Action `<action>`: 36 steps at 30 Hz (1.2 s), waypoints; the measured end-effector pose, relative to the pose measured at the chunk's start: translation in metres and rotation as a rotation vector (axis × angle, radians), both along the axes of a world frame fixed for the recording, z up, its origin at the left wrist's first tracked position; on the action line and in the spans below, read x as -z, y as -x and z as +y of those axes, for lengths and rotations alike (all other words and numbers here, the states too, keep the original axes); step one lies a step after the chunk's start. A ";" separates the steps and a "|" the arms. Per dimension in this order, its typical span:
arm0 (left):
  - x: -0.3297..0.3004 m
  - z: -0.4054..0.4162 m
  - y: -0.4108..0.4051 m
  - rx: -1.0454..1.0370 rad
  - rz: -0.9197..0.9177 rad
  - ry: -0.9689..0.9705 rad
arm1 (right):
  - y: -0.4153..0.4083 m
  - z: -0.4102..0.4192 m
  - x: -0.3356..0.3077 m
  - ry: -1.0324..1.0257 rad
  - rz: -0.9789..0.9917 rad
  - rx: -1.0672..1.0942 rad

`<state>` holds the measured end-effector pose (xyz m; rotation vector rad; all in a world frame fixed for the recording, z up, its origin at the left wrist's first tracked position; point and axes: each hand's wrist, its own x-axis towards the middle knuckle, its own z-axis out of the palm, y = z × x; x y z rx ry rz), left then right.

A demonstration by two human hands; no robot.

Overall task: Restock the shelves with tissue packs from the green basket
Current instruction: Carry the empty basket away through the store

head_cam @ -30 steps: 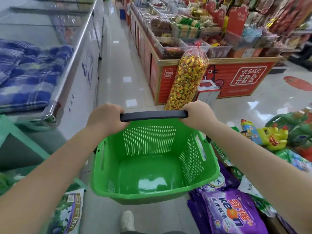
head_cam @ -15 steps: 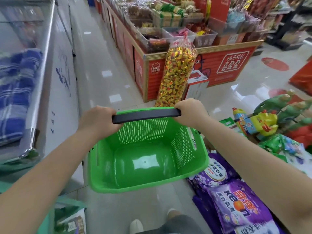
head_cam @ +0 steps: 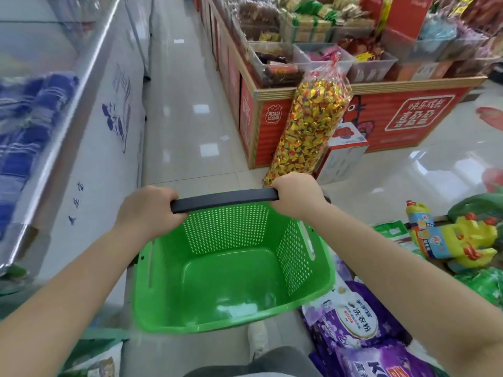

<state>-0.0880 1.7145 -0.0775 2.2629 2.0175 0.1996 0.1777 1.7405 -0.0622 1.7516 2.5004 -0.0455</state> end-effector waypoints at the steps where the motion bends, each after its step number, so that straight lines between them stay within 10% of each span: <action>1: 0.003 0.007 -0.002 -0.019 -0.001 0.007 | -0.002 0.009 0.001 0.003 0.000 -0.016; 36: 0.109 0.118 0.035 -0.033 0.056 0.255 | 0.044 0.142 0.119 0.255 -0.061 -0.045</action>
